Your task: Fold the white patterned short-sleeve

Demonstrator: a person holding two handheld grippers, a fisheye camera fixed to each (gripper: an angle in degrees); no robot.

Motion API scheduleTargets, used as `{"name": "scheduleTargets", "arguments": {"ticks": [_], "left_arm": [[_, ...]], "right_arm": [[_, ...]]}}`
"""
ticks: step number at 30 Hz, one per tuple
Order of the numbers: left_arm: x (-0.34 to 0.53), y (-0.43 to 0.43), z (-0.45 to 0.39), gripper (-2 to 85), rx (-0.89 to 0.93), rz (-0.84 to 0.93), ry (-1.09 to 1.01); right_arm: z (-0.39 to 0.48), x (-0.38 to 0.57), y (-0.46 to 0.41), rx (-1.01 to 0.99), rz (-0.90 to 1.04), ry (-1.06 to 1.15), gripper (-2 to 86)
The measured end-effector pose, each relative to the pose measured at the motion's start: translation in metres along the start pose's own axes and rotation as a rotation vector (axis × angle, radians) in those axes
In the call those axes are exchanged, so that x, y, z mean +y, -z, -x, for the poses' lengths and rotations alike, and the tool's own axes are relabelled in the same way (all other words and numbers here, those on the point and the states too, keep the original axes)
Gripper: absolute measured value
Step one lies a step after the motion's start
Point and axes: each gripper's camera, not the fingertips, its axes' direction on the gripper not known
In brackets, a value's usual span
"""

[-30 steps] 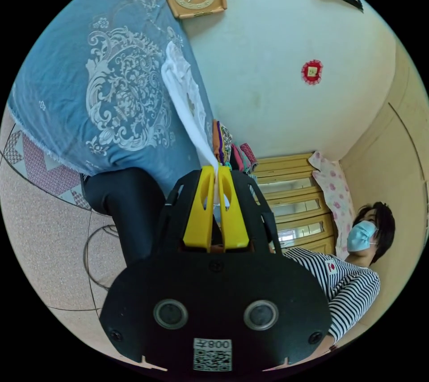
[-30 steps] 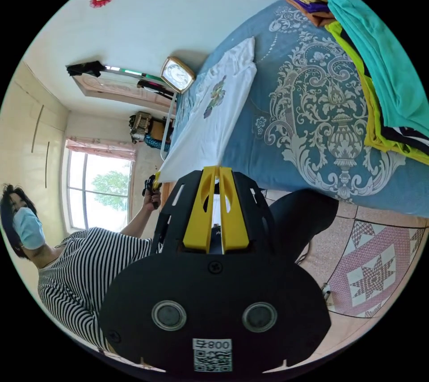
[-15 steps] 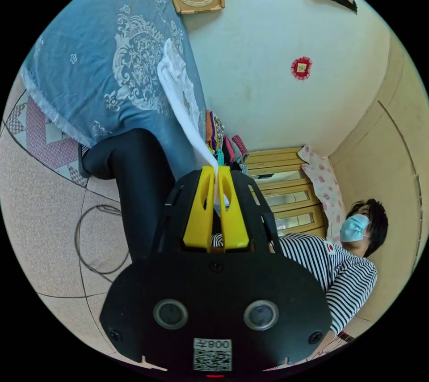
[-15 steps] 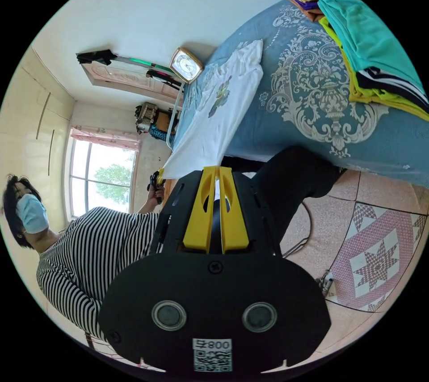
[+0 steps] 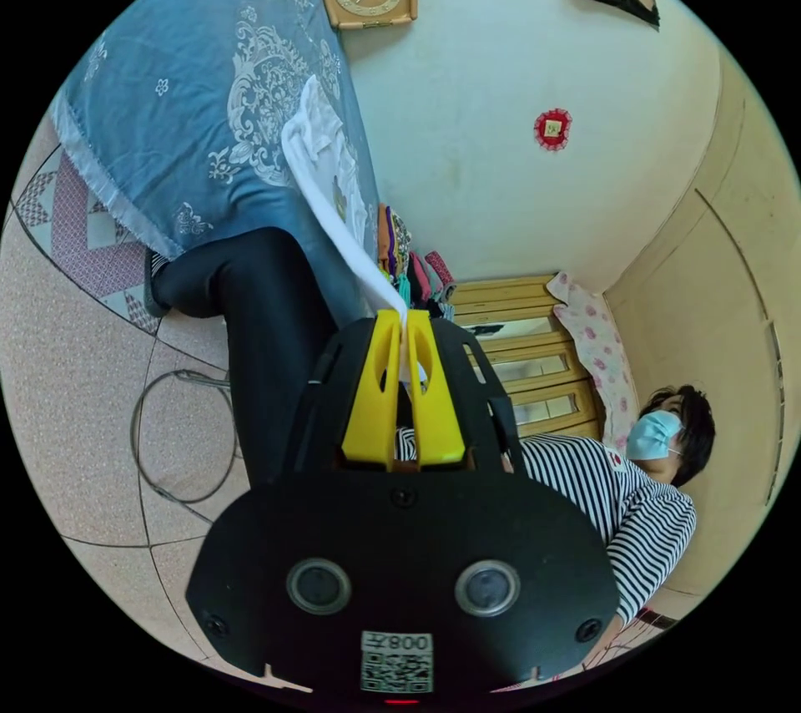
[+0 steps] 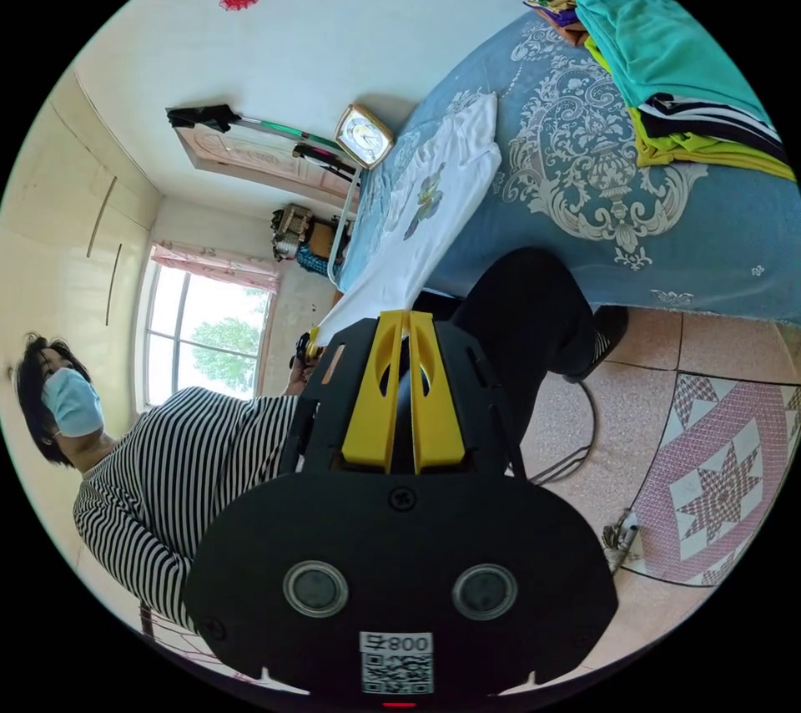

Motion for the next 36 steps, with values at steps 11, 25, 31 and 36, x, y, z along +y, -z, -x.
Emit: {"name": "scheduleTargets", "arguments": {"ticks": [11,25,31,36], "left_arm": [[-0.035,-0.003,-0.007,1.2,0.009,-0.004,0.013],[-0.123,-0.021,-0.015,1.1,0.031,-0.011,0.044],[-0.193,-0.038,-0.028,1.0,0.027,-0.008,0.018],[-0.259,-0.057,-0.039,1.0,0.019,-0.004,-0.006]], "right_arm": [[-0.023,0.013,-0.029,-0.024,-0.035,0.000,1.1],[-0.070,0.001,-0.098,-0.030,-0.043,-0.034,1.0],[-0.090,-0.024,-0.133,-0.043,-0.066,-0.032,1.0],[-0.106,-0.055,-0.165,-0.045,-0.086,-0.022,1.1]]}}
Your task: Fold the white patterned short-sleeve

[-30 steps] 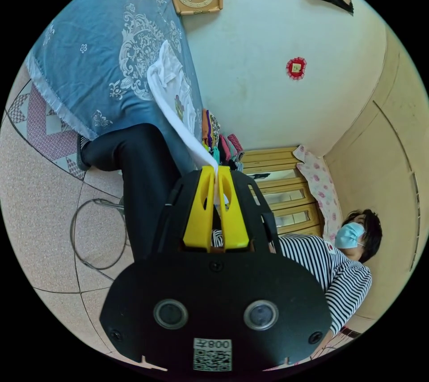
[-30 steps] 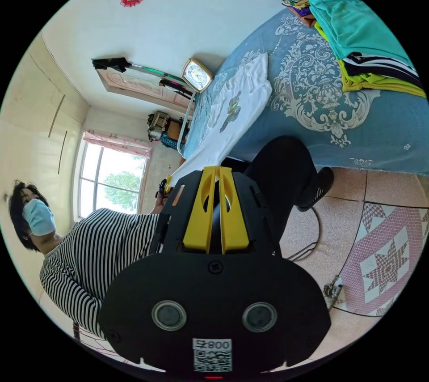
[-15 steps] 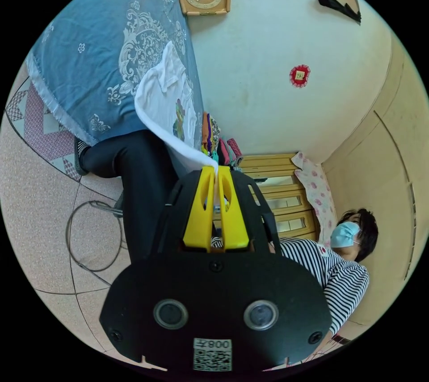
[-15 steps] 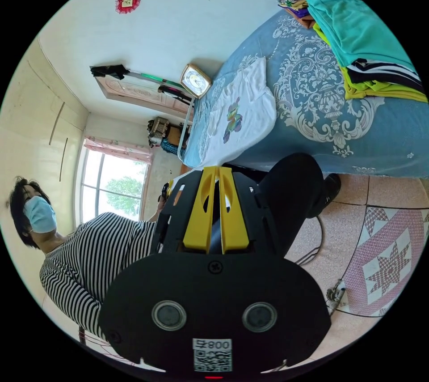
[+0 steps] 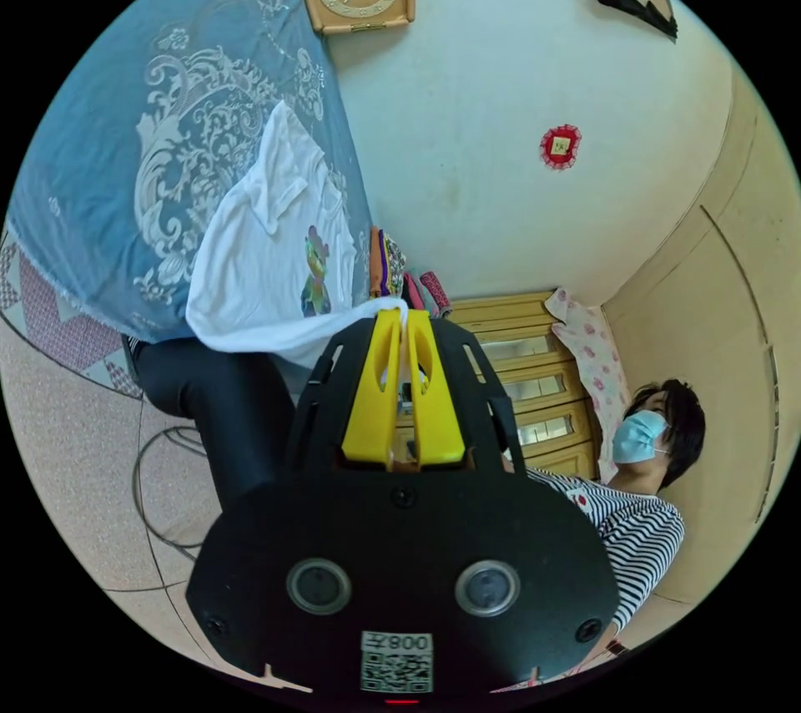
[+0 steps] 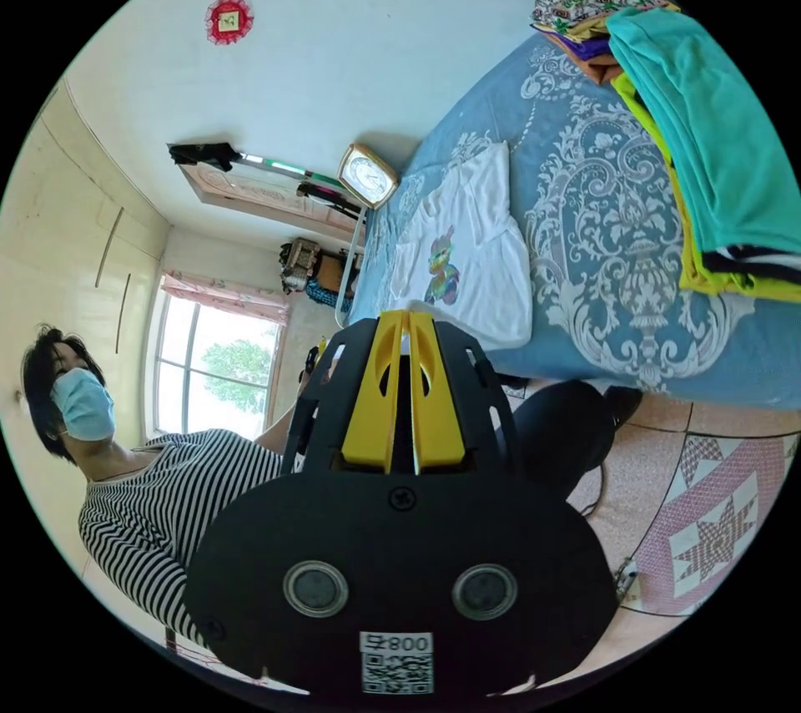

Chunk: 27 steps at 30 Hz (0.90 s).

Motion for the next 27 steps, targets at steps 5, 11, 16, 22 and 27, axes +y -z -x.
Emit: {"name": "scheduleTargets", "arguments": {"ticks": [5,11,16,22,27], "left_arm": [[-0.076,-0.024,-0.007,1.0,-0.020,-0.004,-0.015],[-0.161,-0.050,-0.008,1.1,-0.034,-0.015,-0.009],[-0.231,-0.071,-0.006,1.1,-0.054,-0.023,-0.004],[-0.313,-0.096,0.004,1.1,-0.083,-0.048,0.022],[-0.372,-0.112,0.015,1.2,-0.109,-0.062,0.045]], "right_arm": [[-0.023,-0.033,-0.040,0.003,-0.016,0.002,1.1],[-0.059,-0.071,-0.097,0.005,-0.031,-0.012,1.1],[-0.101,-0.109,-0.155,0.023,-0.028,-0.025,1.1],[-0.151,-0.152,-0.227,0.039,-0.017,-0.043,1.1],[-0.188,-0.180,-0.282,0.059,0.006,-0.047,1.1]]}}
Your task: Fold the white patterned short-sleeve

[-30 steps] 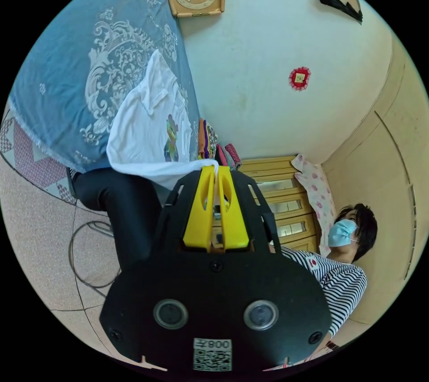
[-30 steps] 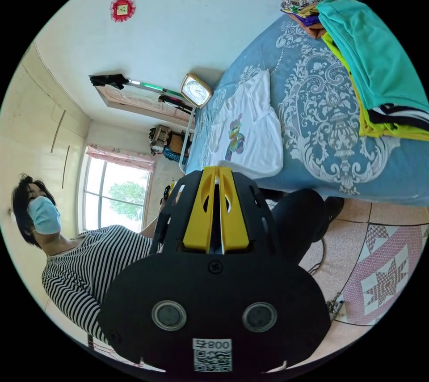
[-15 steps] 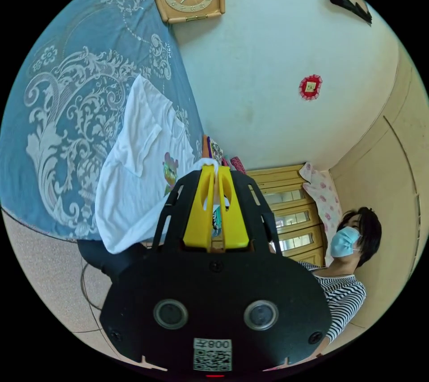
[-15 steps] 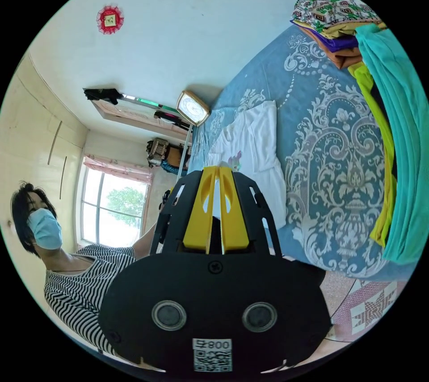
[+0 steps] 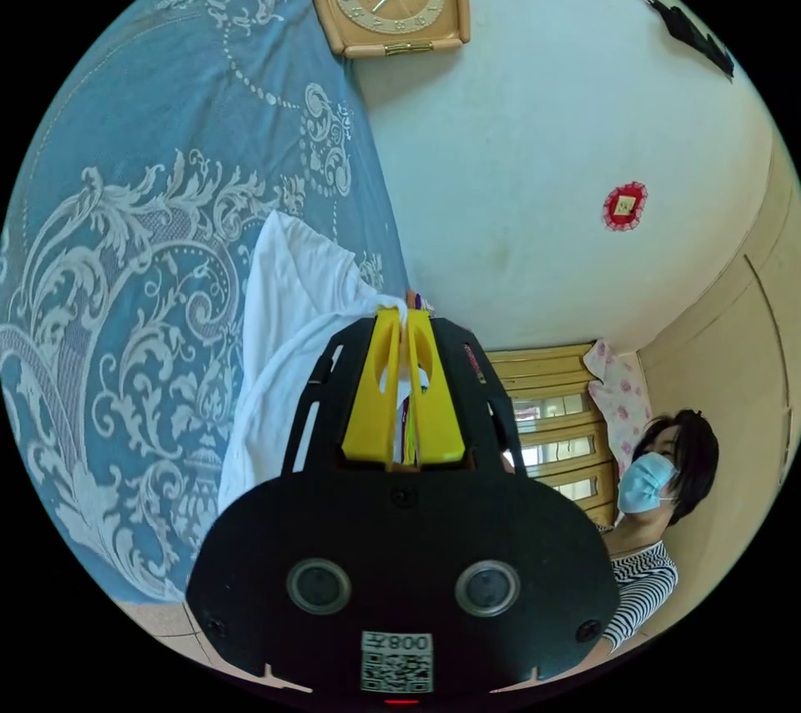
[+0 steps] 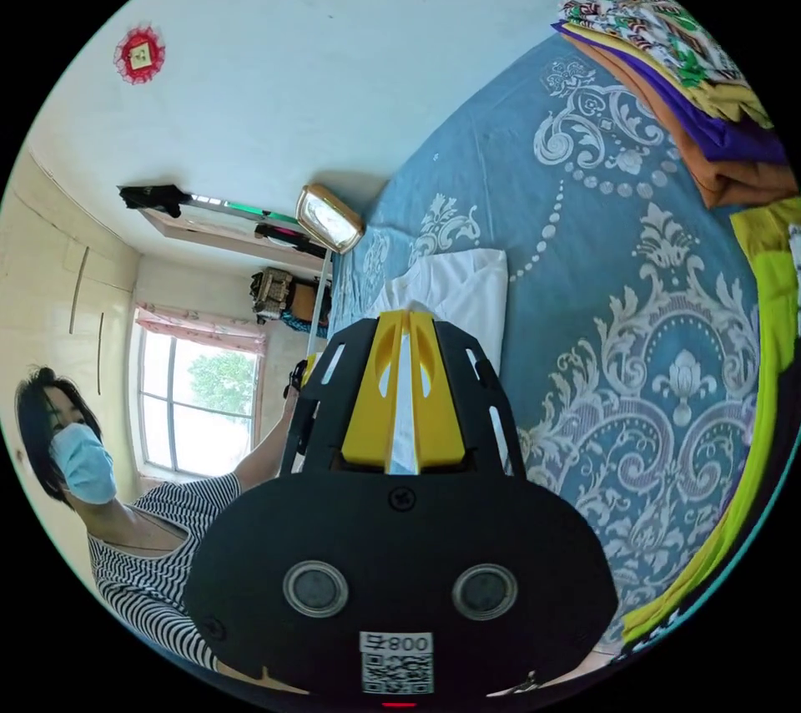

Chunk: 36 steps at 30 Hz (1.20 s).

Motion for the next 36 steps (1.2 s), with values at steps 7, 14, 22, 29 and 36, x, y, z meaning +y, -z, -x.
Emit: {"name": "scheduleTargets", "arguments": {"ticks": [7,14,22,29,36], "left_arm": [[-0.075,-0.026,0.004,1.1,-0.011,-0.021,0.003],[-0.138,-0.053,0.009,1.2,-0.065,0.009,0.020],[-0.186,-0.069,0.020,1.3,-0.093,0.016,0.060],[-0.222,-0.075,0.014,1.4,-0.084,0.016,0.037],[-0.247,-0.074,0.007,1.5,-0.059,0.001,0.011]], "right_arm": [[-0.049,-0.020,-0.071,0.010,0.013,-0.012,1.2],[-0.095,-0.019,-0.128,0.028,0.018,-0.048,1.2],[-0.146,-0.002,-0.185,0.033,0.029,-0.093,1.1],[-0.158,0.011,-0.211,0.015,0.024,-0.075,1.1],[-0.161,0.018,-0.232,-0.002,-0.004,-0.057,1.0]]}}
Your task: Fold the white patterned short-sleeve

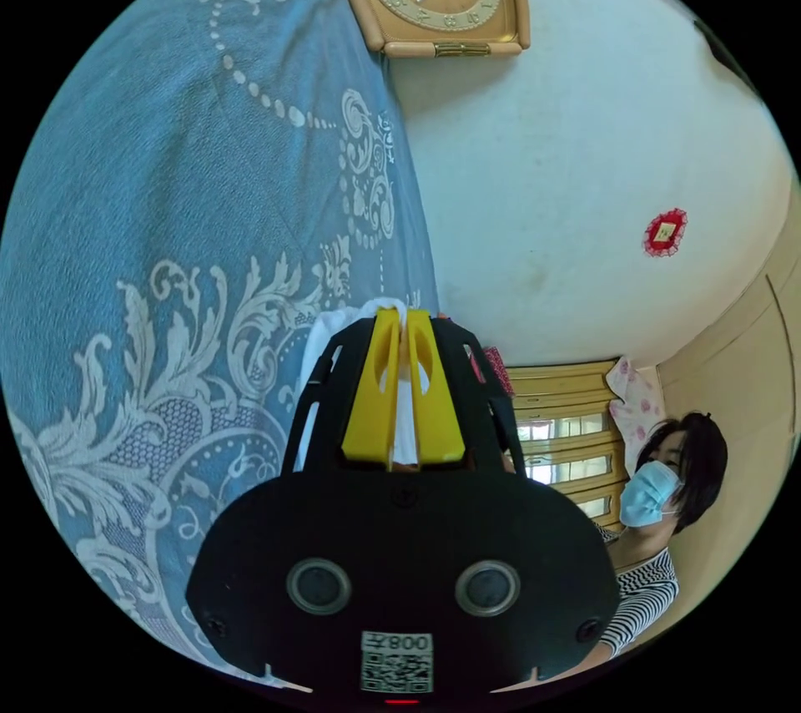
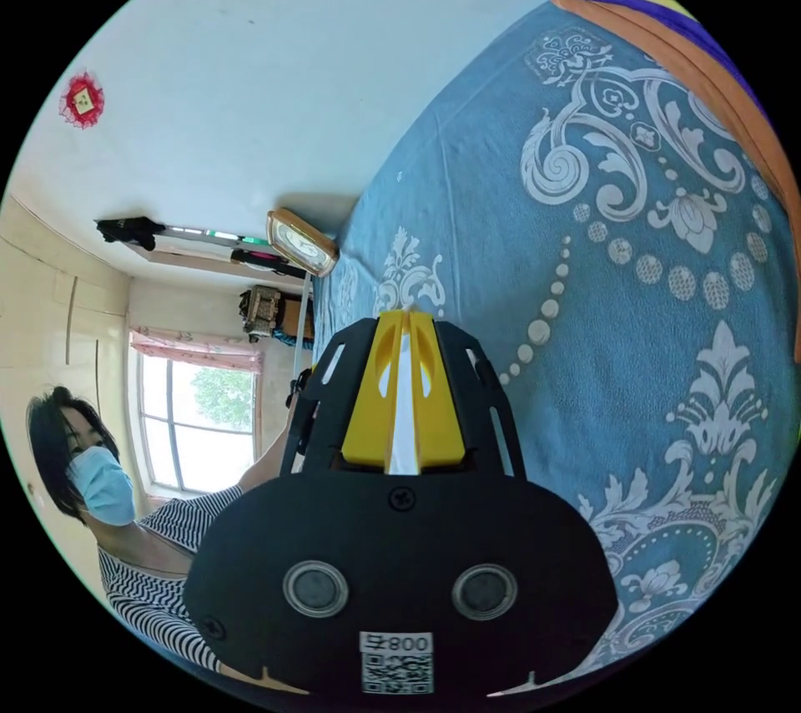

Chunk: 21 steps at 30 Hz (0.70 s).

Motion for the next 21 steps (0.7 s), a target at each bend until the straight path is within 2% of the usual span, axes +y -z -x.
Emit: {"name": "scheduleTargets", "arguments": {"ticks": [9,21], "left_arm": [[-0.027,-0.003,0.004,2.3,-0.033,-0.001,0.037],[-0.036,0.024,0.002,4.3,0.040,-0.102,0.094]], "right_arm": [[-0.023,0.006,-0.039,0.010,0.005,-0.054,1.1],[-0.020,0.015,-0.057,-0.061,-0.026,-0.085,0.4]]}}
